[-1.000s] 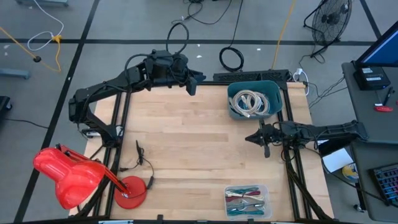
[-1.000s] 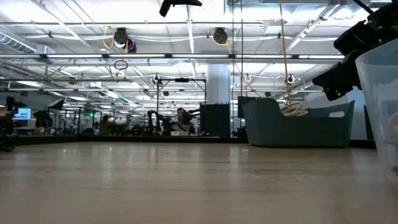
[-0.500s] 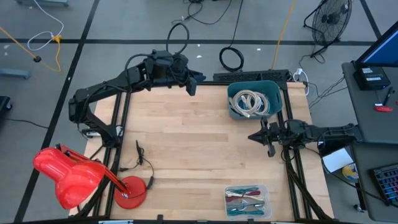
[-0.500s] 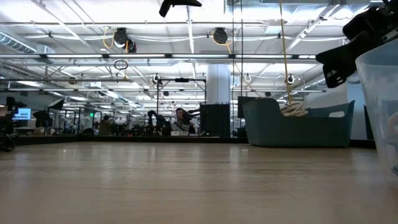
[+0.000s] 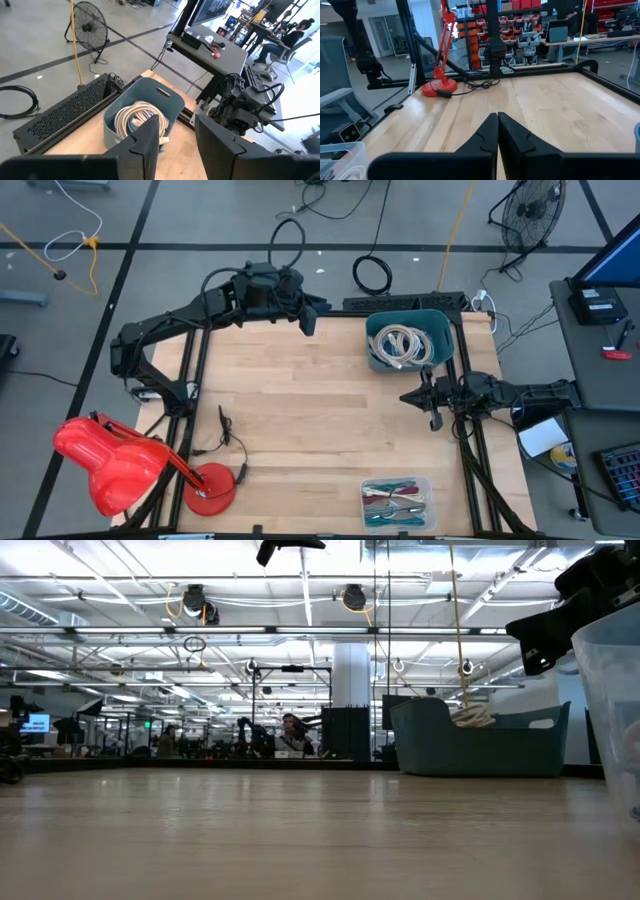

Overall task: Pick & Place USB Port
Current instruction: Return to Home Position

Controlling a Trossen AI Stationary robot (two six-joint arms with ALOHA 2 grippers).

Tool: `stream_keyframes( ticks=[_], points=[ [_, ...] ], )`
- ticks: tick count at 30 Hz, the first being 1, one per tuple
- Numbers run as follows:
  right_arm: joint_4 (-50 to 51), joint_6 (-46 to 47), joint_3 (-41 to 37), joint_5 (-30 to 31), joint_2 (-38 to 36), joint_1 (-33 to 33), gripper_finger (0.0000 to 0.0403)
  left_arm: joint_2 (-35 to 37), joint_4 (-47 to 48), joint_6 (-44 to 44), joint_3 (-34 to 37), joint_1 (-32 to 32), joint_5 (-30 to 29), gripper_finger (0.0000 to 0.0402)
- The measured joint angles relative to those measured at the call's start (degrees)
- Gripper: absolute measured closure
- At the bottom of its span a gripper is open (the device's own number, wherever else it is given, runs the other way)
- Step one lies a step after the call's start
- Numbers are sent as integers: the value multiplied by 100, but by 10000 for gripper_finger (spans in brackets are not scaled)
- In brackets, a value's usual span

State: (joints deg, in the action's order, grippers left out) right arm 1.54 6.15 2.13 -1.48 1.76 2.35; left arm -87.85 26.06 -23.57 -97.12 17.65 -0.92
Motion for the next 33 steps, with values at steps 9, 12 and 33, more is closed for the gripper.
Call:
stream_keyframes(
  ticks=[9, 12, 33],
  points=[
    [-384, 0, 0, -7, 4, 0, 403, 0, 3, 522, 0, 0, -62, 273],
    [-669, 0, 0, -24, 4, 0, 403, 0, 415, 857, -7, 1, -63, 273],
    [-700, 0, 0, -9, 113, 0, 403, 2738, -308, -406, 3768, -346, -1174, 400]
  ],
)
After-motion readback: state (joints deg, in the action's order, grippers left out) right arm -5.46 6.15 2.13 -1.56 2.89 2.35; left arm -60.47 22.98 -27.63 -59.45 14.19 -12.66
